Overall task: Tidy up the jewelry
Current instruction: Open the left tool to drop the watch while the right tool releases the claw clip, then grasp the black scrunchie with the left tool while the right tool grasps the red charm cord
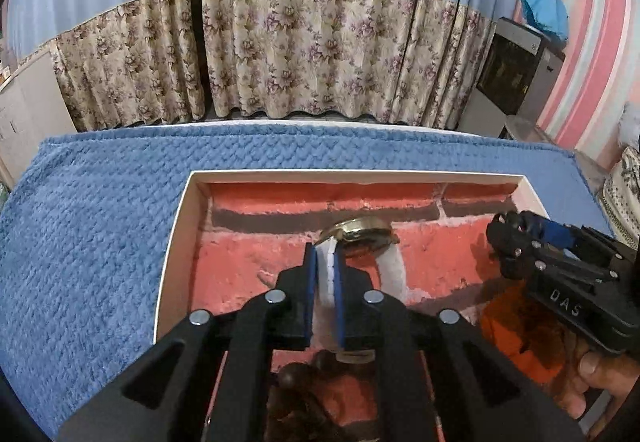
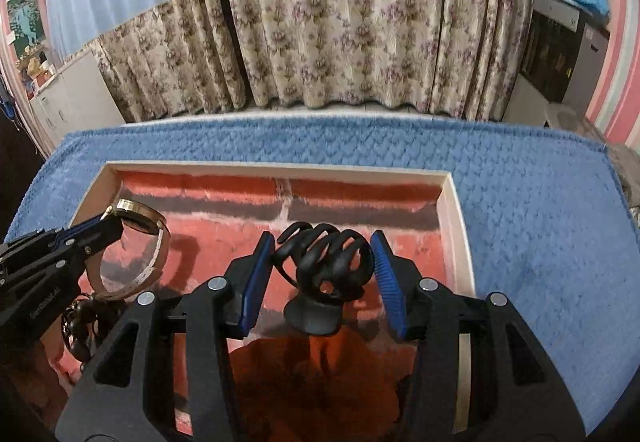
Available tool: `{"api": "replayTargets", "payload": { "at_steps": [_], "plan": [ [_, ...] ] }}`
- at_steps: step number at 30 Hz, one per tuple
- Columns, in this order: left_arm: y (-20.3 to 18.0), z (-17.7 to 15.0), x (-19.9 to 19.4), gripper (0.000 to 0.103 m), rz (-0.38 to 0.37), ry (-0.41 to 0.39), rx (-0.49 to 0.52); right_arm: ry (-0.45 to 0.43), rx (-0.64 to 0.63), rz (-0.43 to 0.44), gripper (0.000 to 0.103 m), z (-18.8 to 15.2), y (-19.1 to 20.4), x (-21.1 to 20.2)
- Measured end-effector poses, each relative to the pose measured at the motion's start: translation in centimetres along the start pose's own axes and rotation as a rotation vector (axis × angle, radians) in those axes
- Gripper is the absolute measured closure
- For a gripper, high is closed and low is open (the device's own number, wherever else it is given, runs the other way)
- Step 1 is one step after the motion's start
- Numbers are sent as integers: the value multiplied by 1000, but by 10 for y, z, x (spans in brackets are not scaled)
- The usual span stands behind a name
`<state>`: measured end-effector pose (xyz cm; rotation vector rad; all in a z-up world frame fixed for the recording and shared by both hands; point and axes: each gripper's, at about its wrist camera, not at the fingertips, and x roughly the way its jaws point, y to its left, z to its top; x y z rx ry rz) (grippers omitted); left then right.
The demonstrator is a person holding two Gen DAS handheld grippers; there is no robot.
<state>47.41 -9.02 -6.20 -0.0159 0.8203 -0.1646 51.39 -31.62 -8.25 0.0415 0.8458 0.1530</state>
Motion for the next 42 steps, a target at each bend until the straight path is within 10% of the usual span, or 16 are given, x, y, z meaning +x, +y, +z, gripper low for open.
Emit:
{"api": "replayTargets", "payload": {
  "at_steps": [4,7,10,16,22,31,42],
  "plan": [
    [-1,0,5,88,-17,28,-3,12,-1,-2,50,-2,0,1],
    [3,-1,5,48,-33,41,-25,-24,0,-21,32,1,-1,-10],
    [13,4,-14,46,-52,4,-70,-106,10,-9,32,12,-3,-46],
    [35,13,-131,36,-26,-231,-69,-385,-15,-33,24,9,-16,-189],
    [90,-44,-243,20,87,-381,-8,-529,-34,-78,16,-69,-59,-303],
    [154,-214,-280,20,230,-324,-134,-299,90,-120,20,-239,-116,-260],
    [99,-258,-223,20,177,-128,10,-101,10,-124,23,-267,-89,-205]
  ]
}}
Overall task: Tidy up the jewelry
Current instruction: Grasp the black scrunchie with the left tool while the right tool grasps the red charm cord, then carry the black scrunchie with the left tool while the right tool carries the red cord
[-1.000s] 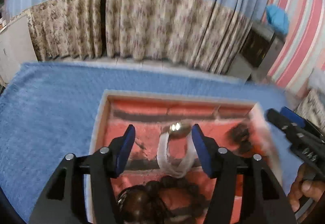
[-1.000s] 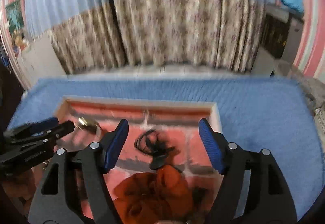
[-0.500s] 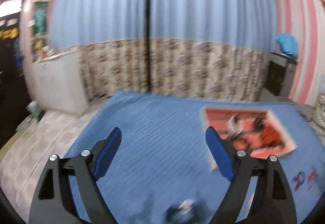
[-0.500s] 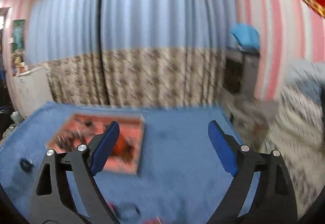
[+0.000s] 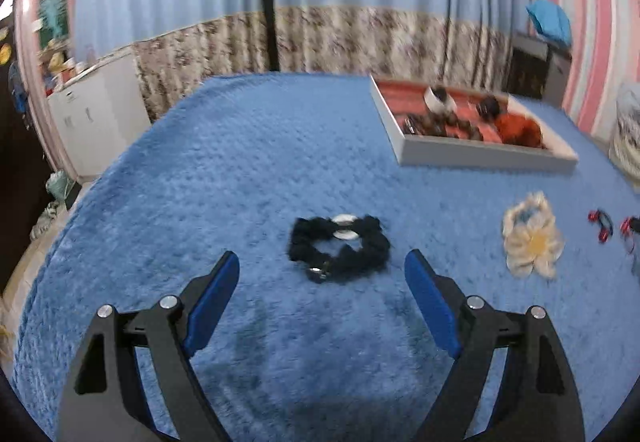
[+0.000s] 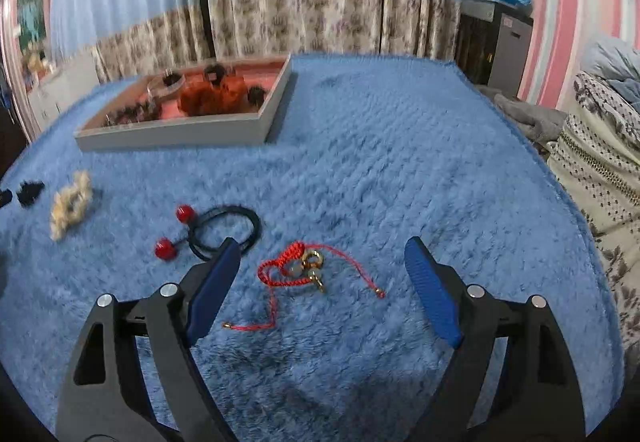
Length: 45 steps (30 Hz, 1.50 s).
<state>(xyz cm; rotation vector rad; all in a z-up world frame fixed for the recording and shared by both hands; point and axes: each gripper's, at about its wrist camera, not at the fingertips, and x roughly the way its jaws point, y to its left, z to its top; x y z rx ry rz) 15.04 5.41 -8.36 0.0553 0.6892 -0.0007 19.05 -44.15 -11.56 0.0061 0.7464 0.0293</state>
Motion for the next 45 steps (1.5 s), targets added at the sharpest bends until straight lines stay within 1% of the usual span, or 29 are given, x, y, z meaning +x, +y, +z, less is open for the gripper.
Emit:
{"api": "replayTargets", "payload": {
  "at_steps": [1,3,7,8,9,10,11,12,13,14,15,18,21,25,34,36,40,43,45],
  "plan": [
    [-2,1,5,20,6,6,9,16,5,3,27,0,0,3],
    [-3,5,15,20,-6,34,8,21,5,7,29,-1,1,5],
    [-8,12,37,20,-22,98,9,29,-6,5,29,-1,1,7],
    [-11,13,47,20,-23,140,20,35,-8,2,29,0,1,8],
    [-11,13,54,21,-21,169,14,39,-9,-1,33,0,0,8],
    [-10,14,55,22,-18,169,6,45,-7,-3,41,0,0,9],
    [-8,14,55,37,-20,163,-3,50,-2,-3,47,0,-1,9],
    [-6,13,55,47,-29,164,-14,63,3,-4,61,-1,-2,12],
    [-3,13,53,59,-35,158,-27,75,4,4,77,-1,-3,14],
    [0,12,49,79,-43,139,-44,84,3,9,82,-1,-3,16],
    [3,12,45,83,-55,122,-55,92,1,9,86,-1,-2,17],
    [5,11,35,84,-58,79,-64,91,-7,9,88,0,0,17],
    [3,11,22,85,-58,39,-62,67,4,0,97,0,-3,11],
    [2,14,6,85,-79,9,-62,30,15,8,97,-1,-6,-2],
    [-11,35,-28,85,-113,-64,-37,-17,32,25,97,6,-12,-20],
    [-15,40,-32,85,-118,-74,-24,-30,32,28,97,13,-12,-23],
    [-25,58,-31,85,-122,-93,-8,-75,20,29,97,38,-9,-31],
    [-31,71,-21,85,-116,-100,1,-104,12,40,97,59,-5,-29],
    [-36,80,-9,85,-117,-88,6,-110,12,42,97,73,-4,-22]
  ]
}}
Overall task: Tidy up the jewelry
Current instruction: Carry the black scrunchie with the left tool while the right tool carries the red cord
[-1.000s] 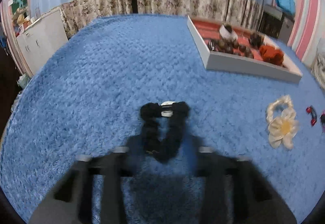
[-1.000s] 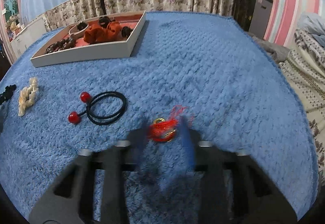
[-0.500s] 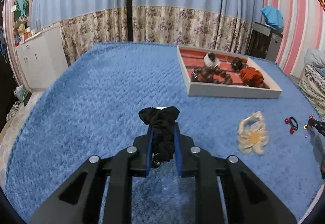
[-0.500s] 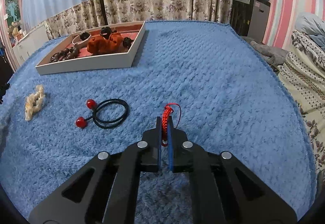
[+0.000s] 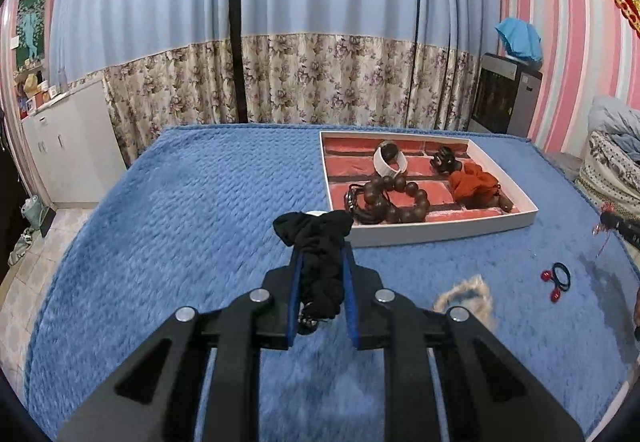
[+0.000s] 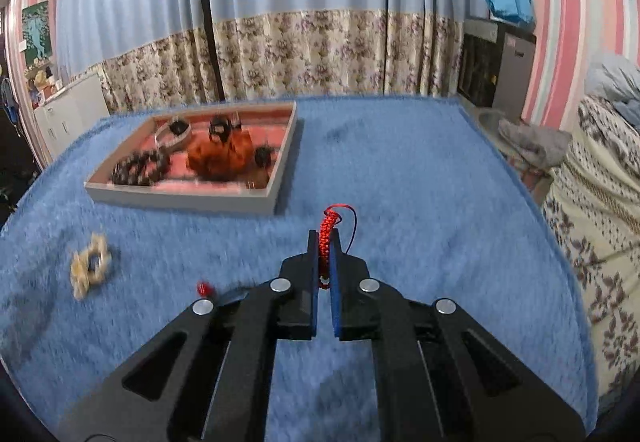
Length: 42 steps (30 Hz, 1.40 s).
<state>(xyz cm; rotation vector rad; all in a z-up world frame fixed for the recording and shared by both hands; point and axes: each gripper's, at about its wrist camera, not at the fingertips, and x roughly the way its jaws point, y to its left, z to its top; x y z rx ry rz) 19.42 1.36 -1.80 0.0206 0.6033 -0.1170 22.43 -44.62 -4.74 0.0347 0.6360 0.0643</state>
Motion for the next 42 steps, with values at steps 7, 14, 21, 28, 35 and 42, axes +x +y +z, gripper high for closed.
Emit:
{"api": "replayTargets", "payload": {
  "at_steps": [7,14,21,28,35,42],
  "plan": [
    [-15,55,46,85,-24,-4,20,-51,-26,31,97,66,17,29],
    [-22,115,99,85,-52,-26,25,-96,-59,77,97,135,43,74],
    [-15,136,161,85,-70,-2,-42,-54,-35,109,97,164,54,150],
    [-22,130,210,84,-69,47,-47,-12,-36,125,97,165,75,200],
    [-36,115,238,84,-66,109,-20,65,-67,91,97,147,84,236],
    [-33,109,245,84,-59,132,-32,94,-76,92,97,147,84,238]
  ]
}}
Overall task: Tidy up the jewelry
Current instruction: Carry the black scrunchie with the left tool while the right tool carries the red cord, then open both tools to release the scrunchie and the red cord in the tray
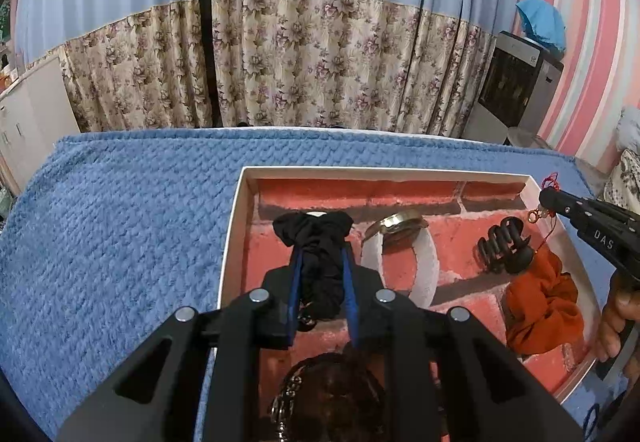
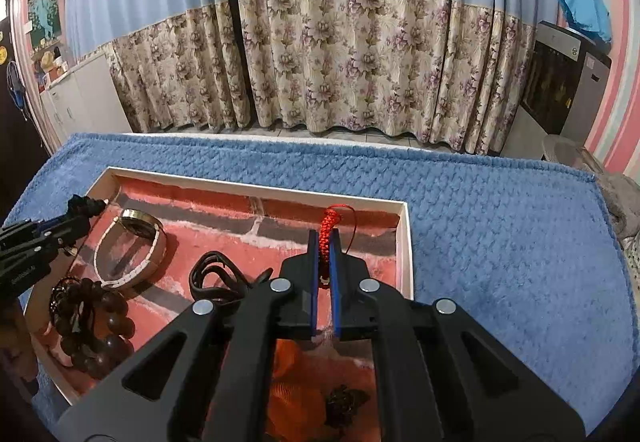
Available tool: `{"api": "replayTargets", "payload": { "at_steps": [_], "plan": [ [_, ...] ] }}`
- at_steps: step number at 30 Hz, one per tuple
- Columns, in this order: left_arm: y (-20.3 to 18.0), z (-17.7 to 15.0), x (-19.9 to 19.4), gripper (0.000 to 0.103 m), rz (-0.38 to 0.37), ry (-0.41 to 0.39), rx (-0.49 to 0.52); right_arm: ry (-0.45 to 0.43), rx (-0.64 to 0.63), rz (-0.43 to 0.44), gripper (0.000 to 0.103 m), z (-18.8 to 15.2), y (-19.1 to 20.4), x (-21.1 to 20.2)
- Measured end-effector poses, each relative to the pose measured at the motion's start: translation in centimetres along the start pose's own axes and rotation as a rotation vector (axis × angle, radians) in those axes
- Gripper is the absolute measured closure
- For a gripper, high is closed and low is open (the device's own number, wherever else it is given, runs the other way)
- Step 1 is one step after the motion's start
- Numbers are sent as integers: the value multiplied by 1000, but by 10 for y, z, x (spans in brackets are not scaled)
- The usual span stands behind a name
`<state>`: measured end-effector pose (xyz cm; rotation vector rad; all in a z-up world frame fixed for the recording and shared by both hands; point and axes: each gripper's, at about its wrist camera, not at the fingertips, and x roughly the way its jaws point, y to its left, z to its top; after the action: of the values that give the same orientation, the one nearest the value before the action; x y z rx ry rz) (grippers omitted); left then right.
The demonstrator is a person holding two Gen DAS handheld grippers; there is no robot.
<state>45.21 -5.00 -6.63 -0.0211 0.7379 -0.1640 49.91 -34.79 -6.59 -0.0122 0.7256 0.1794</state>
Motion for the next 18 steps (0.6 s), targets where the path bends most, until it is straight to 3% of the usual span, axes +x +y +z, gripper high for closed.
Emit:
{"api": "replayTargets", "payload": {
  "at_steps": [9,12,18],
  "plan": [
    [3,0,1,80,3,5,-16,17,2,-10,97,-2,0,4],
    [5,1,1,66,-1,6,-15,25,6,-16,96,-2,-1,6],
    [6,2,1,66,-3,10,-21,40,34,-3,77,-4,-5,9]
  ]
}}
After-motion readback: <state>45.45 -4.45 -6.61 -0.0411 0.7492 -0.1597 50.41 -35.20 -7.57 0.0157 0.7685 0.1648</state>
